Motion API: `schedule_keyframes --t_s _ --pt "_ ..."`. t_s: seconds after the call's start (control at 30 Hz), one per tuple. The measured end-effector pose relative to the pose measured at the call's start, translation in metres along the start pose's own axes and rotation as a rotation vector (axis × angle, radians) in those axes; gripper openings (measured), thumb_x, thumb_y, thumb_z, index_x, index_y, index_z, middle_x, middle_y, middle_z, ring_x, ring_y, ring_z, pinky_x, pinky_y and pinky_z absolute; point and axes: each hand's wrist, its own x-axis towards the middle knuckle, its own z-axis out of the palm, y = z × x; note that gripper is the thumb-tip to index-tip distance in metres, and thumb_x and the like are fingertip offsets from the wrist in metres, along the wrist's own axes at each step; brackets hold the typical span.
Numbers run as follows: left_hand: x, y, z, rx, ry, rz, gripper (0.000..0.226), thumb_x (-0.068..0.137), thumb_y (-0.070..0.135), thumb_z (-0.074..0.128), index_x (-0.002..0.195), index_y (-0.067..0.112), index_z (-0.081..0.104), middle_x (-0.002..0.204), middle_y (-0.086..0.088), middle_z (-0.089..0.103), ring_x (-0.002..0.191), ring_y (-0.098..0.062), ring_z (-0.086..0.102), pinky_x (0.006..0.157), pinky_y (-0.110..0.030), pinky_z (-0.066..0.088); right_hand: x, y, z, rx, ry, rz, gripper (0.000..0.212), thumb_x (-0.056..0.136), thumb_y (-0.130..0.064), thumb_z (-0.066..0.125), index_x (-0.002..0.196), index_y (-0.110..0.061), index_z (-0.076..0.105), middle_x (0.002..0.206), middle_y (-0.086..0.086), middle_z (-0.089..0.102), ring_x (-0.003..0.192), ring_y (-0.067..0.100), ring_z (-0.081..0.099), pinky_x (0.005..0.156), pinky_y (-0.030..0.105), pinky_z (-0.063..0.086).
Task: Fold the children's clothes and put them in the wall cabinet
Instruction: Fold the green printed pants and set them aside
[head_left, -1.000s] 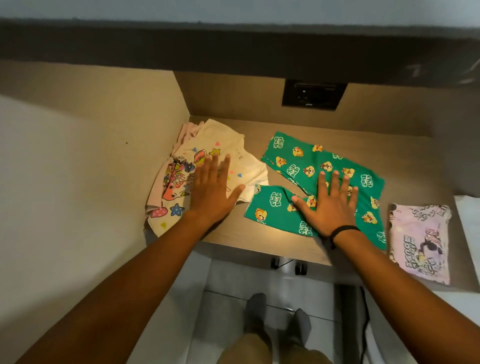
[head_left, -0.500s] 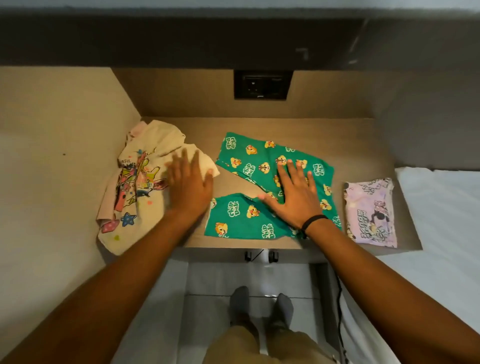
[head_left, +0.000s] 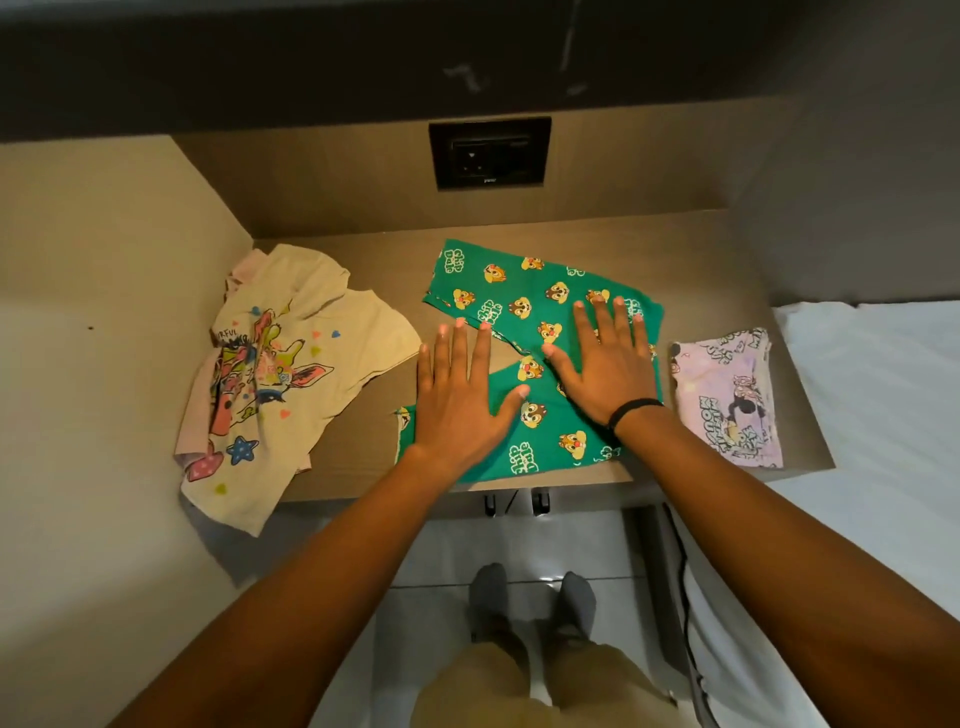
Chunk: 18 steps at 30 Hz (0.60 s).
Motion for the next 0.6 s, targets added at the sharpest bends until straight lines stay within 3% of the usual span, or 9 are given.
schedule_keyframes --t_s 0.23,0.3,0.37,0.43,0.5,0.6 --pt "0.006 0.003 0.007 0.002 -0.052 0.047 0.085 0.101 0.078 0.015 0.169 0.03 -0.001 0.178 -0.009 -0.004 0.164 -0.029 -0.011 0.131 -0.056 -0.001 -0.011 0.007 0.009 -0.018 -0.046 -0.044 0.086 0.099 -0.076 0.011 0.165 -0.021 0.006 0.173 0.011 0.005 0.159 0.029 -0.001 0.128 0.051 0.001" --pt "-0.006 0.0 -0.003 -0.062 0.011 0.094 0.084 0.102 0.076 0.022 0.169 0.027 0.008 0.178 -0.007 0.0 0.164 -0.029 -0.009 0.132 -0.053 -0.002 -0.021 0.007 -0.003 0.057 -0.023 -0.081 0.084 0.1 -0.074 0.02 0.165 -0.021 0.014 0.172 0.012 0.012 0.159 0.031 0.004 0.128 0.051 0.005" --pt "-0.034 -0.012 -0.008 -0.11 0.058 0.198 0.084 0.101 0.077 0.029 0.168 0.025 0.022 0.177 -0.006 0.012 0.164 -0.029 0.001 0.133 -0.05 0.0 -0.05 0.011 -0.012 0.104 0.039 -0.171 0.078 0.1 -0.071 0.032 0.16 -0.021 0.03 0.166 0.011 0.03 0.156 0.032 0.021 0.126 0.052 0.019" --pt "-0.074 -0.03 -0.004 -0.082 0.056 0.321 0.088 0.098 0.081 0.038 0.165 0.023 0.033 0.174 -0.005 0.024 0.163 -0.029 0.013 0.132 -0.052 0.009 -0.09 0.022 -0.011 0.095 0.042 -0.29 0.074 0.098 -0.072 0.037 0.151 -0.021 0.046 0.154 0.01 0.046 0.143 0.031 0.041 0.119 0.052 0.032" --pt "-0.107 -0.049 0.008 0.009 0.026 0.398 0.089 0.096 0.08 0.047 0.162 0.021 0.04 0.171 -0.006 0.033 0.161 -0.031 0.023 0.13 -0.054 0.022 -0.125 0.036 0.0 0.031 -0.018 -0.369 0.076 0.097 -0.074 0.038 0.15 -0.021 0.048 0.152 0.01 0.049 0.14 0.032 0.046 0.116 0.054 0.036" --pt "-0.121 -0.066 0.016 0.007 0.082 0.433 0.064 0.101 0.049 0.064 0.155 0.017 0.05 0.162 -0.008 0.047 0.154 -0.03 0.037 0.124 -0.054 0.037 -0.14 0.05 0.013 -0.022 -0.023 -0.434 0.066 0.098 -0.062 0.042 0.151 -0.023 0.05 0.155 0.01 0.049 0.141 0.034 0.047 0.112 0.059 0.042"
